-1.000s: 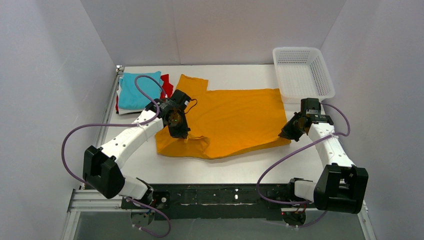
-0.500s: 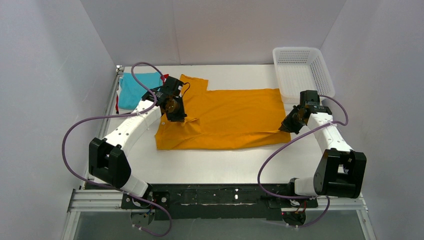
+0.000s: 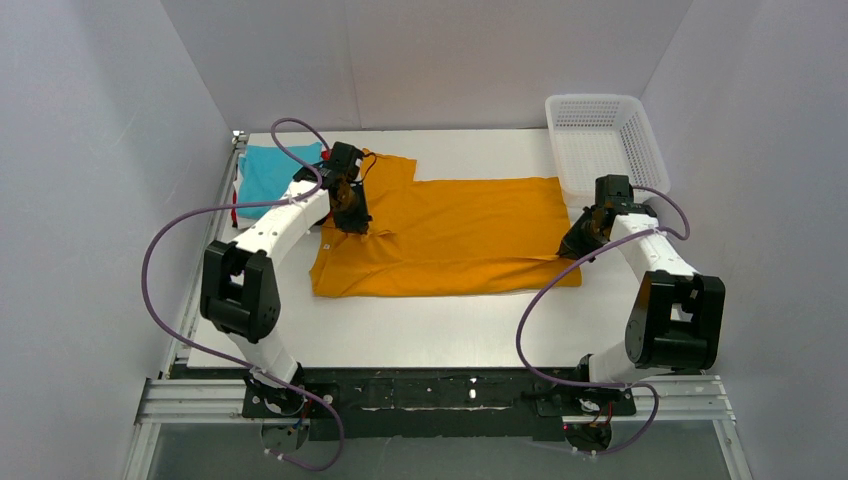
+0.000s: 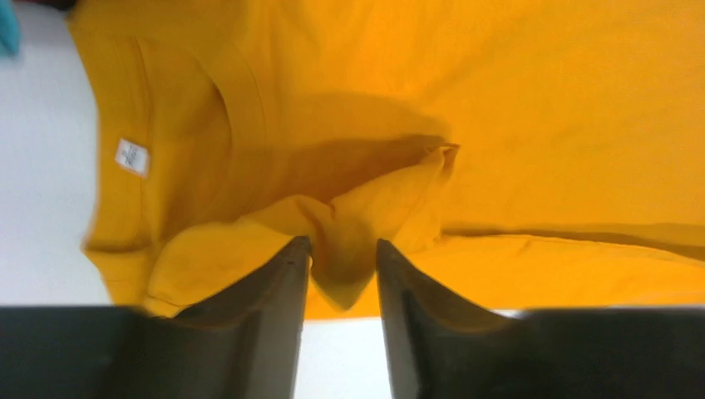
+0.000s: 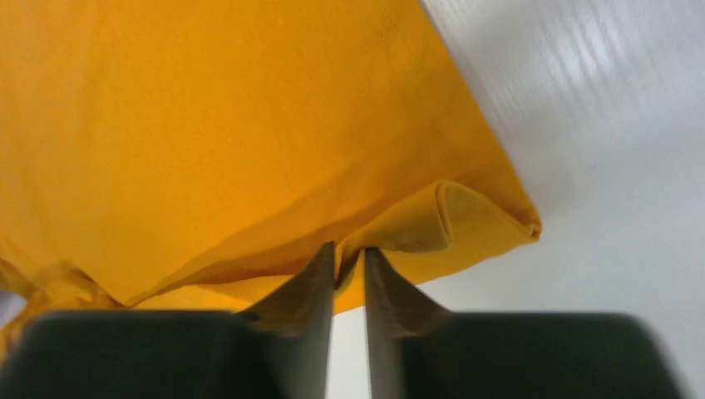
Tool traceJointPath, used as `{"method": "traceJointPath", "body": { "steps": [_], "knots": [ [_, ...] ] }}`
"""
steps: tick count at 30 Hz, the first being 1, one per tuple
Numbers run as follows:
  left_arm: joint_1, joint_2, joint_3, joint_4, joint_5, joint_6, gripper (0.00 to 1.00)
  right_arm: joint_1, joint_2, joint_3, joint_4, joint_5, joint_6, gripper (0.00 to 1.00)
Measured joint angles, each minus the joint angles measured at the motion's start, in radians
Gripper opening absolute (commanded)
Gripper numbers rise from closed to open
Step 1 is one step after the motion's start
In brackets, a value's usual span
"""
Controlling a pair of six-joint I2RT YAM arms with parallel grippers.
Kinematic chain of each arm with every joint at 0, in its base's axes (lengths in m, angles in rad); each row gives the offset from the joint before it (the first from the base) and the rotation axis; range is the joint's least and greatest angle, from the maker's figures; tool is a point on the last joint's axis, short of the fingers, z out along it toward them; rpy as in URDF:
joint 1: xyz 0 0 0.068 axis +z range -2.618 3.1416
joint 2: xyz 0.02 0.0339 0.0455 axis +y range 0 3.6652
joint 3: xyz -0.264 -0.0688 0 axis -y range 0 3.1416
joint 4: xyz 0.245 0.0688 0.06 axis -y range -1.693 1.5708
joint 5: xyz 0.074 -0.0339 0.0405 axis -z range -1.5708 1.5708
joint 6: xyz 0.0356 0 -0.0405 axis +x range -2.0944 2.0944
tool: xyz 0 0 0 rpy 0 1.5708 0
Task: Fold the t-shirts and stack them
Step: Fold the flattened tshirt in 1/3 of the way
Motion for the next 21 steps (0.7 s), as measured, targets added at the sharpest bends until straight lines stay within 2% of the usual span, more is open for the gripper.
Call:
{"method": "traceJointPath", "body": {
  "steps": [2, 4, 5, 8, 12, 15, 17, 21],
  "knots": [
    [0.018, 0.060, 0.055, -0.001, -0.006, -0.001, 0.66, 0.000, 0.030, 0.025, -0.001, 0.010, 0.007, 0.55],
    [0.039, 0.124, 0.121, -0.016, -0.021, -0.004, 0.93, 0.000, 0.053, 0.061, -0.005, 0.031, 0.011, 0.72],
    [0.049, 0.154, 0.162, -0.041, -0.027, -0.006, 0.98, 0.000, 0.061, 0.082, -0.010, 0.049, 0.014, 0.77],
    [0.080, 0.250, 0.307, -0.103, -0.035, -0.018, 0.98, 0.000, 0.062, 0.138, -0.023, 0.105, 0.018, 0.82],
    [0.105, 0.237, 0.326, -0.147, -0.021, -0.029, 0.98, 0.000, 0.002, 0.150, -0.030, 0.155, 0.013, 0.84],
    [0.102, 0.166, 0.244, -0.133, 0.048, -0.053, 0.98, 0.008, -0.076, 0.116, -0.013, 0.144, -0.005, 0.84],
    [0.092, 0.093, 0.134, -0.092, 0.108, -0.074, 0.98, 0.035, -0.130, 0.072, 0.005, 0.113, -0.016, 0.84],
    [0.054, 0.021, -0.033, 0.000, 0.198, -0.114, 0.98, 0.202, -0.130, 0.003, 0.074, 0.034, -0.016, 0.84]
  ]
}}
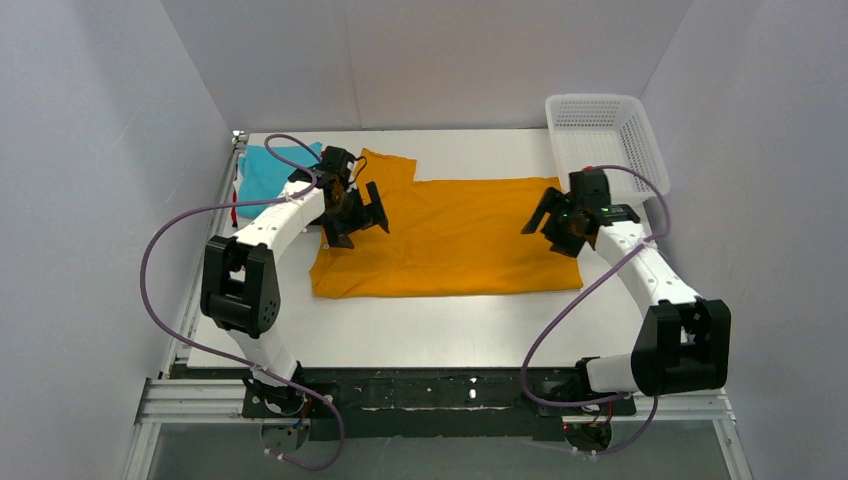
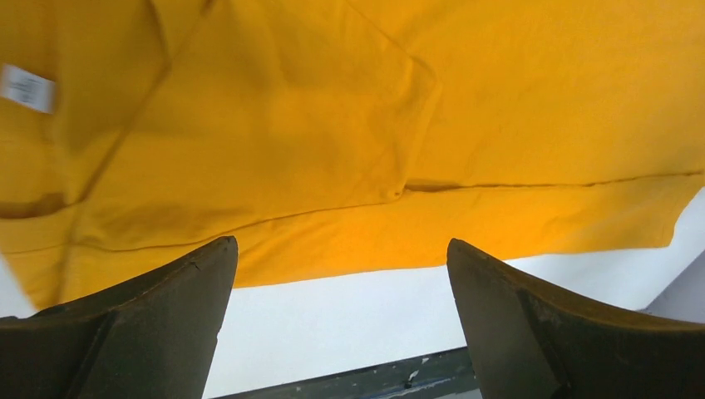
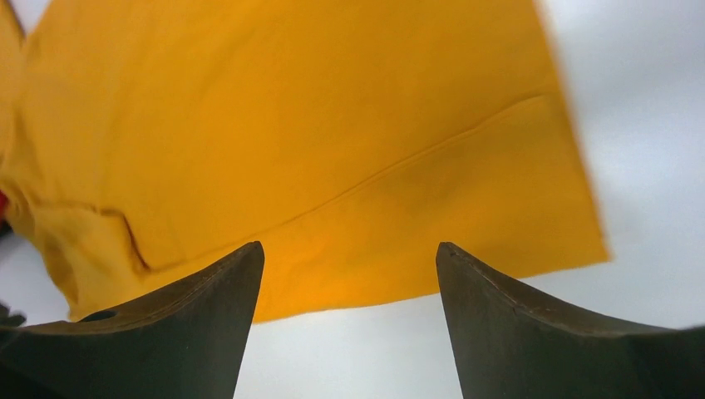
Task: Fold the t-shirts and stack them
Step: Fold the flattened tshirt in 1/3 of the way
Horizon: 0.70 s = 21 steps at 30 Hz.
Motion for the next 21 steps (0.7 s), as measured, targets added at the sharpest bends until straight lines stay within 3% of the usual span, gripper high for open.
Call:
{"method": "traceJointPath", "body": {
  "steps": [4, 10, 14, 21],
  "knots": [
    [-0.031, 0.052, -0.052, 0.066, 0.052, -0.022, 0.98, 0.138, 0.124, -0.003, 0.083, -0.059, 0.000, 0.84],
    [-0.031, 0.135, -0.092, 0.127, 0.076, -0.039, 0.98, 0.160, 0.289, -0.006, 0.165, -0.079, 0.001, 0.84],
    [-0.032, 0.133, -0.140, 0.156, 0.091, -0.053, 0.98, 0.159, 0.287, -0.063, 0.206, -0.080, 0.012, 0.84],
    [-0.086, 0.013, -0.295, 0.217, 0.086, -0.069, 0.98, 0.159, 0.137, -0.230, 0.261, -0.094, 0.051, 0.84]
  ]
}}
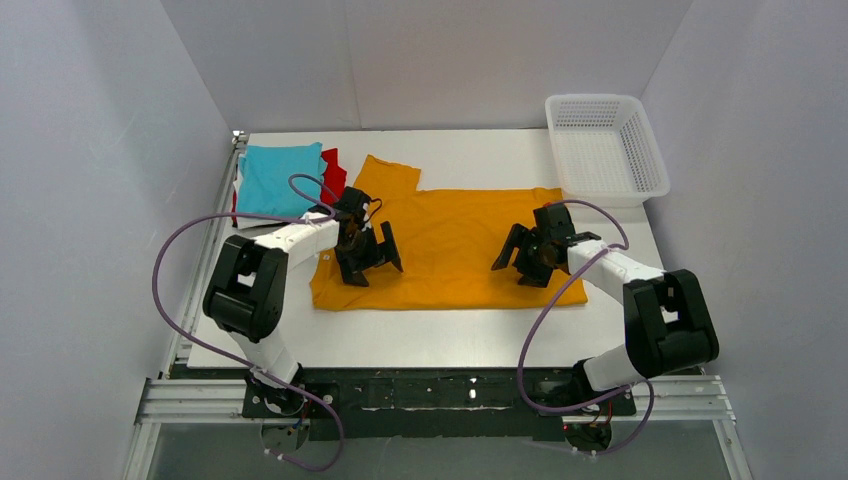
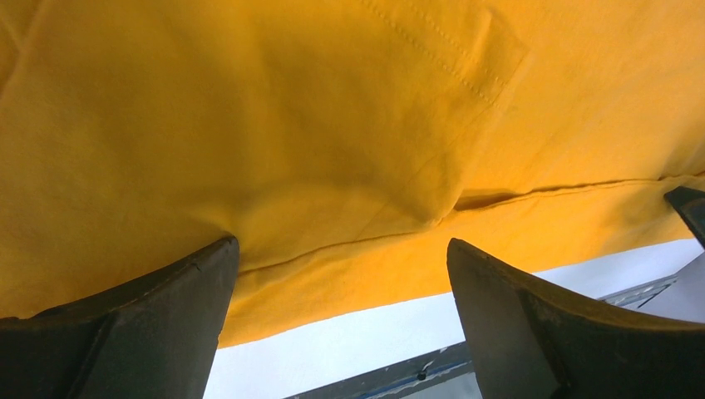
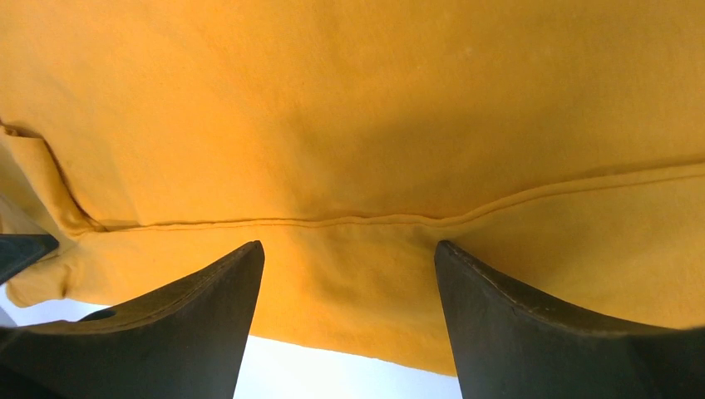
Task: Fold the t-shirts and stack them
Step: Fold the flattened tshirt in 1/3 of the way
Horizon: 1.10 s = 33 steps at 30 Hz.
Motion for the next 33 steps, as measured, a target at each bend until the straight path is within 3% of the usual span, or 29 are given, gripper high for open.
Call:
{"method": "traceJointPath", "body": {
  "steps": [9, 13, 19, 33],
  "knots": [
    [-0.060, -0.186, -0.206, -0.015, -0.017, -0.044, 0.98, 0.006, -0.229, -0.204, -0.014, -0.095, 0.065, 0.84],
    [-0.088, -0.265, -0.282, -0.020, -0.026, -0.067, 0.98, 0.025, -0.310, -0.241, -0.122, -0.131, 0.093, 0.86],
    [-0.104, -0.351, -0.352, -0.046, -0.038, -0.097, 0.98, 0.051, -0.376, -0.272, -0.238, -0.157, 0.136, 0.86],
    [-0.114, -0.569, -0.501, -0.096, -0.080, -0.182, 0.98, 0.054, -0.380, -0.277, -0.272, -0.163, 0.183, 0.86]
  ]
}}
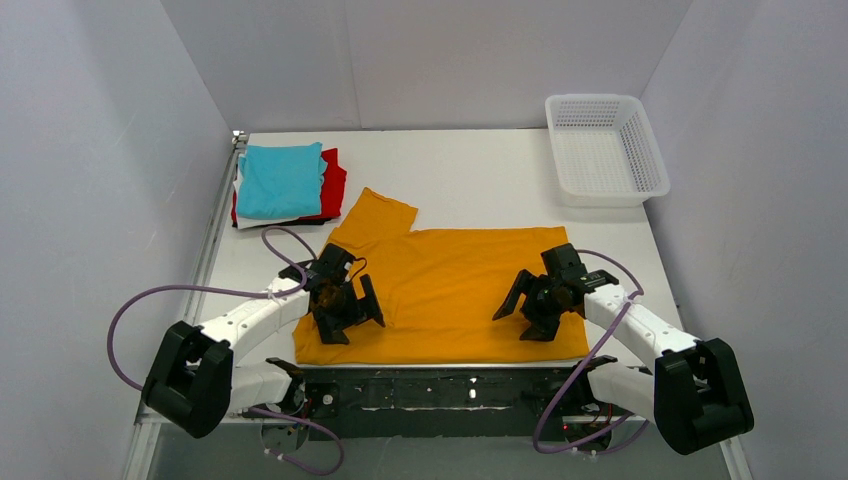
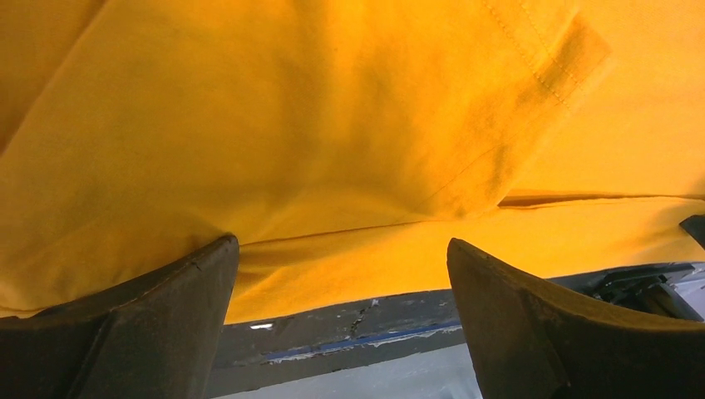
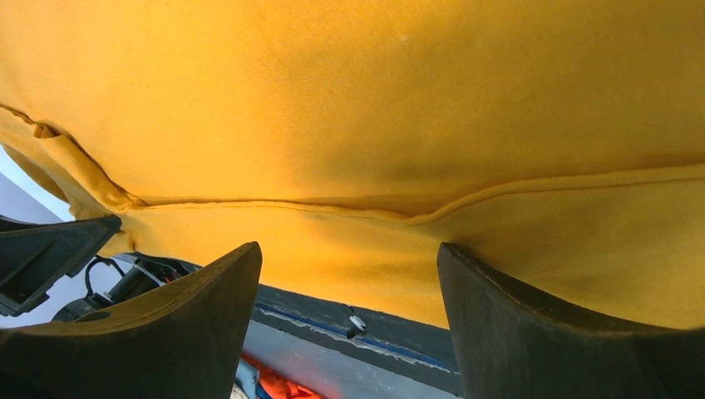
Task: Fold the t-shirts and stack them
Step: Fold the flattened tshirt in 1/3 of the way, then grab the side of the flattened tshirt furthest away from the robot with both arms
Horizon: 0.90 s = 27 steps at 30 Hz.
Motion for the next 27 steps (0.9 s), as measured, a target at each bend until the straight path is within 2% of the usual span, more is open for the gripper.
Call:
{"method": "traceJointPath", "body": {
  "steps": [6, 9, 12, 17, 22, 25, 27],
  "knots": [
    [0.000, -0.032, -0.004, -0.040, -0.037, 0.000, 0.98, 0.003, -0.003, 0.022, -0.045, 0.044, -0.003, 0.91],
    [0.000, -0.038, 0.021, -0.075, -0.064, 0.019, 0.98, 0.003, -0.005, 0.089, -0.106, 0.095, -0.019, 0.92],
    [0.000, -0.029, 0.124, -0.120, -0.098, 0.054, 0.98, 0.003, 0.003, 0.231, -0.145, 0.138, -0.054, 0.92],
    [0.007, 0.019, 0.380, -0.135, -0.166, 0.124, 0.98, 0.002, 0.016, 0.486, -0.153, 0.266, -0.116, 0.92],
    [0.104, 0.230, 0.650, -0.157, -0.158, 0.197, 0.98, -0.019, -0.006, 0.574, -0.138, 0.399, -0.164, 0.92],
    [0.175, 0.415, 0.814, -0.169, -0.131, 0.247, 0.98, -0.040, -0.024, 0.565, -0.134, 0.432, -0.190, 0.91],
    [0.209, 0.586, 0.981, -0.191, -0.126, 0.297, 0.98, -0.052, -0.036, 0.540, -0.124, 0.440, -0.206, 0.91]
  ]
}}
